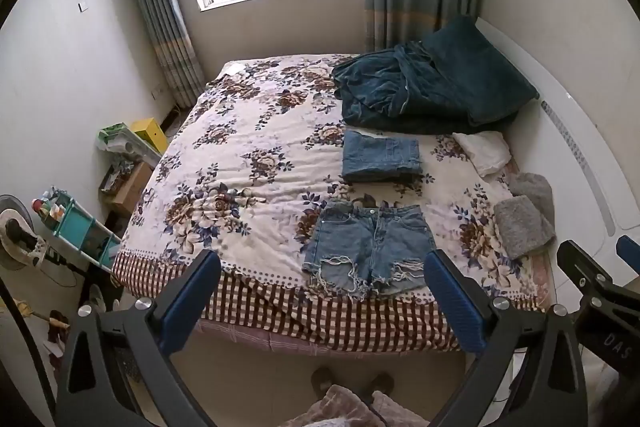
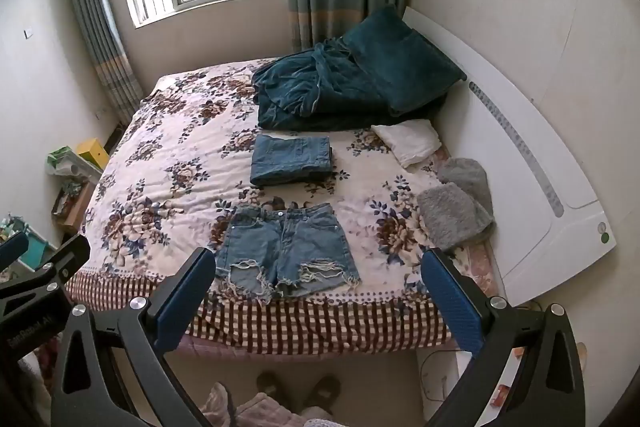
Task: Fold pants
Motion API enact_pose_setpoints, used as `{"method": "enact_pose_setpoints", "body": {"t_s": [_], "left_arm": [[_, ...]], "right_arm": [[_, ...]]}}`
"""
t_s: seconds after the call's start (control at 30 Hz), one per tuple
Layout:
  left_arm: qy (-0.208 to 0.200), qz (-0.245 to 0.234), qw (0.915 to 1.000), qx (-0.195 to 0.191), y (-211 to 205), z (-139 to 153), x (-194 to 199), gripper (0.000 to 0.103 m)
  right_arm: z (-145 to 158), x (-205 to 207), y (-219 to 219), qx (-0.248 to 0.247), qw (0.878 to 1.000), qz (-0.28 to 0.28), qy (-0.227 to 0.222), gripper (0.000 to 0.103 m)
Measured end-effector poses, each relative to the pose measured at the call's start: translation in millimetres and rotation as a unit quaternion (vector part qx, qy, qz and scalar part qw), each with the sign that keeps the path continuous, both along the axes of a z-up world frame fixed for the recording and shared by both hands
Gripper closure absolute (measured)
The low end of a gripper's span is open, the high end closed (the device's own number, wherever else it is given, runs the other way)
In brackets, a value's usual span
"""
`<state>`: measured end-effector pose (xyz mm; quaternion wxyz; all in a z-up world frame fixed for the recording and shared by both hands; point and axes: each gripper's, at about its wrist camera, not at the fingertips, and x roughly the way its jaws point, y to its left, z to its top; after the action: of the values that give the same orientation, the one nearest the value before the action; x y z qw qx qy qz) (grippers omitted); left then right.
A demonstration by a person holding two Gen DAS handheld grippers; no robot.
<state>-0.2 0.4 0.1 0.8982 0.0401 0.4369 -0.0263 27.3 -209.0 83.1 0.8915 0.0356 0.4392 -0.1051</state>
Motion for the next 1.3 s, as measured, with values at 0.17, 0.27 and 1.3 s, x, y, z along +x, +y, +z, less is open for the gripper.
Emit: {"method": "enact_pose_setpoints", "body": {"t_s": [0.17,0.27,1.3], "left_arm": [[0.000,-0.001,1.0000,0.004,0,0,0,0.000],[0.000,-0.003,1.0000,0.005,0,0,0,0.000],[-0.003,-0.001,1.0000,0.008,-12,6,3,0.000]], "right_arm": [[0,0,0,0.004,1.000,0.001,0.000,0.000],[-1,0,0,0.005,1.000,-0.001,0.000,0.000],[1,0,-2,0.011,1.000,-0.003,-0.002,0.000]]}}
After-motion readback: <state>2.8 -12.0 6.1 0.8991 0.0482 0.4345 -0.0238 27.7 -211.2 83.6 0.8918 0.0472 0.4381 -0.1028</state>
